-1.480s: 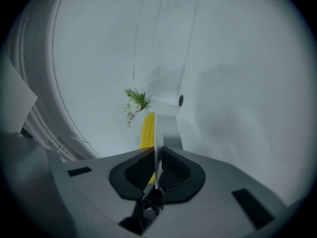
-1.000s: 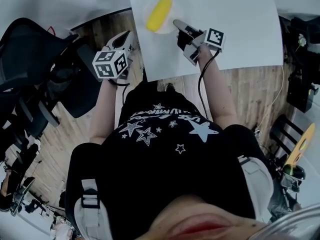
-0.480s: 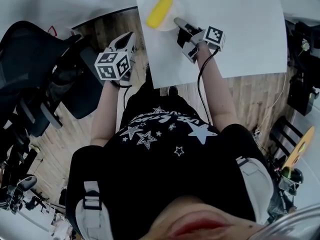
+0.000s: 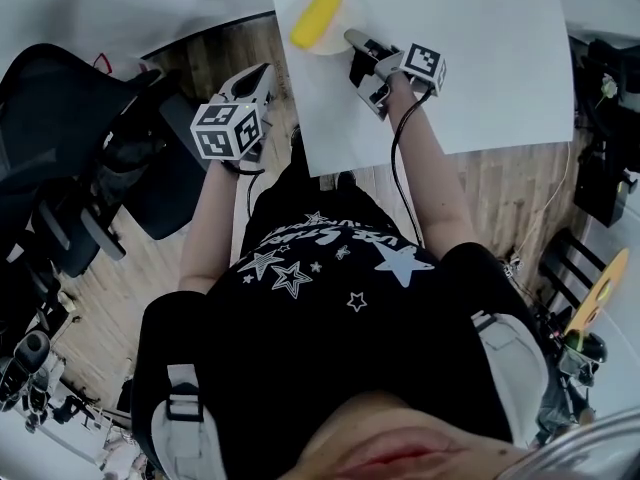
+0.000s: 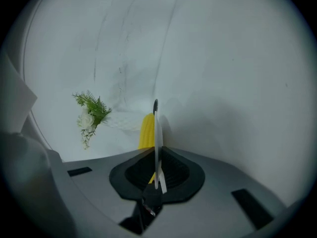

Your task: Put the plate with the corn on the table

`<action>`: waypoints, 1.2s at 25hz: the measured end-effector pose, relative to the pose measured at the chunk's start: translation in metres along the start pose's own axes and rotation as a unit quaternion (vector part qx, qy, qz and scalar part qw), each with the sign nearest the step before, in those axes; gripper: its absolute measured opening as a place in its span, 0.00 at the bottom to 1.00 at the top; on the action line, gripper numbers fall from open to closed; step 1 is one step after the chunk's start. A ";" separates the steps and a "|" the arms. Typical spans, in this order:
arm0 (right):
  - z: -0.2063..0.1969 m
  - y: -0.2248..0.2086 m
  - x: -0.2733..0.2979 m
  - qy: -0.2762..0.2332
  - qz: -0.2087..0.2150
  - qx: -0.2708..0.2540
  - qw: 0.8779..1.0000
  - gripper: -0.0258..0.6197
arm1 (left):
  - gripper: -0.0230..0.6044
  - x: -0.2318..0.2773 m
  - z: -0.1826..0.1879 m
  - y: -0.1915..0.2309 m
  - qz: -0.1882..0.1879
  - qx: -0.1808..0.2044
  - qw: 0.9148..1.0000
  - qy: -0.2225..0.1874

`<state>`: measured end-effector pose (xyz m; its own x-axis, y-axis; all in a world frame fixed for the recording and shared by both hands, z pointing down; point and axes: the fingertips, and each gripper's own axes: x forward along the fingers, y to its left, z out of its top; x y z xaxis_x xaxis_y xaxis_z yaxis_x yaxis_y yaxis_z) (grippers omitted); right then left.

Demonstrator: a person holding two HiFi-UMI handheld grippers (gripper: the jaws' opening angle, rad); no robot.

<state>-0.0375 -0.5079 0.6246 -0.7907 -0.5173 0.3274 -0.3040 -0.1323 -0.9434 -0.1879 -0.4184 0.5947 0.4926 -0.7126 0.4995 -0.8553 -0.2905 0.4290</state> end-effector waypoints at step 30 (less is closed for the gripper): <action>0.018 -0.007 -0.006 0.039 -0.293 -0.274 0.915 0.23 | 0.05 -0.037 0.011 -0.030 0.001 0.024 0.999 -0.023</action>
<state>-0.0209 -0.5187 0.6279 -0.4356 -0.4294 0.7911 -0.8920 0.0878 -0.4435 -0.1823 -0.3905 0.5547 0.4836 -0.7414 0.4652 -0.8636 -0.3177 0.3915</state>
